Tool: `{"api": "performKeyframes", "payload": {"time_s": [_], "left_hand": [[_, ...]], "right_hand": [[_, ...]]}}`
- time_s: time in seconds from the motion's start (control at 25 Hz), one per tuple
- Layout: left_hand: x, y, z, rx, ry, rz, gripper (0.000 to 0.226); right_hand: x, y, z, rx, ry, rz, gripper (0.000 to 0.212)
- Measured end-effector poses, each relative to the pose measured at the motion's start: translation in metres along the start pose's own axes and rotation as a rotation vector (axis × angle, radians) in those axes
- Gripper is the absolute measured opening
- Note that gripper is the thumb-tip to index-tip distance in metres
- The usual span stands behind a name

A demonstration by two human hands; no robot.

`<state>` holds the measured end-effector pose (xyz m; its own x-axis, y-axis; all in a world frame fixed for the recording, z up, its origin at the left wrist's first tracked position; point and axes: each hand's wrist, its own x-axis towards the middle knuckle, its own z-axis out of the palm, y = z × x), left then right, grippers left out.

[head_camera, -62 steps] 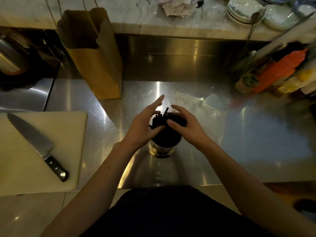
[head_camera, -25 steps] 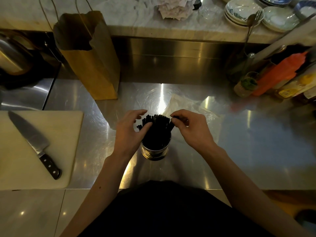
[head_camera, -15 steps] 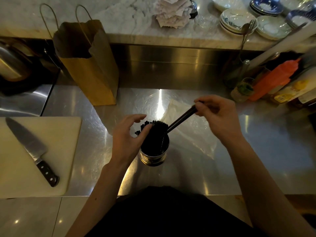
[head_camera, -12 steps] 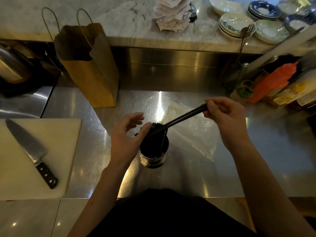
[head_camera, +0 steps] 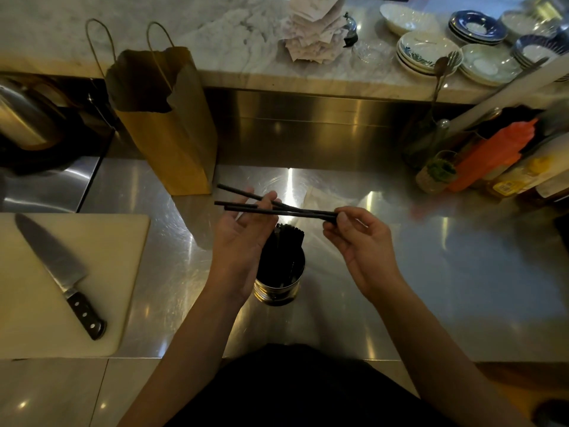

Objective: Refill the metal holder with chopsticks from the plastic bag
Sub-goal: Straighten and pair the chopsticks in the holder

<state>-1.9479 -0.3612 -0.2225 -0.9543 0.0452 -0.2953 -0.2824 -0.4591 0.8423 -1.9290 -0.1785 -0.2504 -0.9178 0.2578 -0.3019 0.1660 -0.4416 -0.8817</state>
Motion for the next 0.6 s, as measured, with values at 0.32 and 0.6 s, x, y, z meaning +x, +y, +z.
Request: {"api": "performKeyframes", "payload": {"time_s": [0.32,0.6], "left_hand": [[-0.010,0.007,-0.005,-0.045,-0.054,0.057,0.039],[-0.008,0.007,-0.015,0.060,0.013,0.151,0.019]], "right_hand": [[-0.006,0.011,0.008,-0.112,-0.063,-0.002,0.013],[-0.008,0.014,0.008,-0.411,-0.266,-0.047,0.014]]}}
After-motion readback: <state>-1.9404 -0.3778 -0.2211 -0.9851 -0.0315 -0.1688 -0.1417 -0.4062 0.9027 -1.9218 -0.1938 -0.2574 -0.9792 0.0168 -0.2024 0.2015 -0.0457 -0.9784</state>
